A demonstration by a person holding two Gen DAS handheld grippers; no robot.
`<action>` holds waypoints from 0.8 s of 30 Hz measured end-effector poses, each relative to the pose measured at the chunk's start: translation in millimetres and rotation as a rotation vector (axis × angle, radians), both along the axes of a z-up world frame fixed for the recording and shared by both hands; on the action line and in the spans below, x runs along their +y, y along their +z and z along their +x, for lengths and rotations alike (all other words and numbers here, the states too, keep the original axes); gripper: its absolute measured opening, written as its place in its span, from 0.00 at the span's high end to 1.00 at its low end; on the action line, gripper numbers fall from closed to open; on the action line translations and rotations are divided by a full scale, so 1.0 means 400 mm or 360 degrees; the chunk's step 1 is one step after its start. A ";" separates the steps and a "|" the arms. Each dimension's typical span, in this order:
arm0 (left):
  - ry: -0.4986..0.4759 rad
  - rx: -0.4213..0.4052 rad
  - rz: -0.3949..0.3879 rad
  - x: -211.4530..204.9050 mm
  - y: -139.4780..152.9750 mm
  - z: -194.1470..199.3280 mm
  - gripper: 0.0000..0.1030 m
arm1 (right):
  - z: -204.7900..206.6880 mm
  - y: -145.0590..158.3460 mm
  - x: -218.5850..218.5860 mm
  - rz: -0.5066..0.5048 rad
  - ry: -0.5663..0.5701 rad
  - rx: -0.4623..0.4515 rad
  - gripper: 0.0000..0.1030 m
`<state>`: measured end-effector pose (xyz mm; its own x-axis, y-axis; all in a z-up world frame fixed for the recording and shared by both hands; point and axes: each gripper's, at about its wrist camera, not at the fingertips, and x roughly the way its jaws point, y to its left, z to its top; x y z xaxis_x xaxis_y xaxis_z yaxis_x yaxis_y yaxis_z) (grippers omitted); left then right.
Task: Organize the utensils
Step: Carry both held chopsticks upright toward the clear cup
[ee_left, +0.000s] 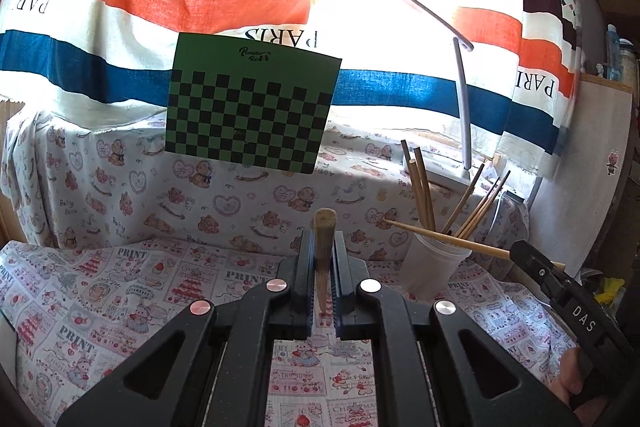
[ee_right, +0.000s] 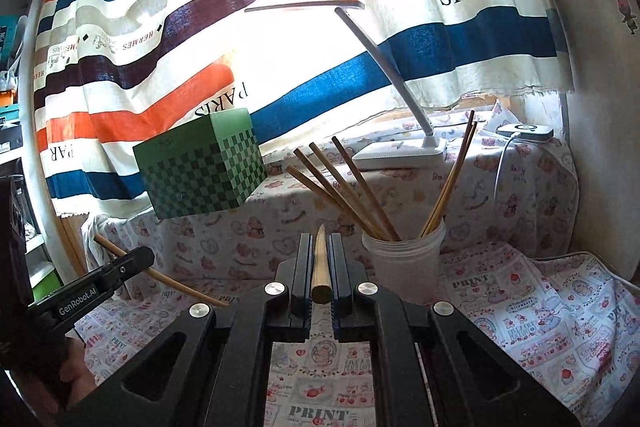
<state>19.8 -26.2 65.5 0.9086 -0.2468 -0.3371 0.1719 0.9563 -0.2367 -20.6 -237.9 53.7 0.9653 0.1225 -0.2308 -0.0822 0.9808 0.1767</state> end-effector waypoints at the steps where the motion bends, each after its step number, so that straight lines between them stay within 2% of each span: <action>1: 0.0000 0.0000 0.0000 0.000 0.001 0.000 0.94 | 0.001 0.000 -0.001 0.0008 0.0012 0.0007 0.92; 14: 0.0003 -0.0020 0.0071 -0.020 0.001 -0.007 0.94 | -0.004 -0.002 -0.012 0.0037 0.0007 -0.0007 0.93; 20: 0.0025 -0.0036 0.0186 -0.053 -0.002 -0.015 0.94 | 0.004 -0.005 -0.009 0.0039 0.0042 0.0022 0.93; 24: 0.0010 -0.0027 0.0218 -0.069 -0.007 -0.014 0.94 | 0.019 -0.016 -0.007 0.0060 0.0080 0.0077 0.92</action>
<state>14.1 -53.8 62.5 0.9159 -0.1938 -0.3516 0.1689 0.9805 -0.1006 -13.0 -240.8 47.2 0.9456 0.1798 -0.2711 -0.1215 0.9683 0.2184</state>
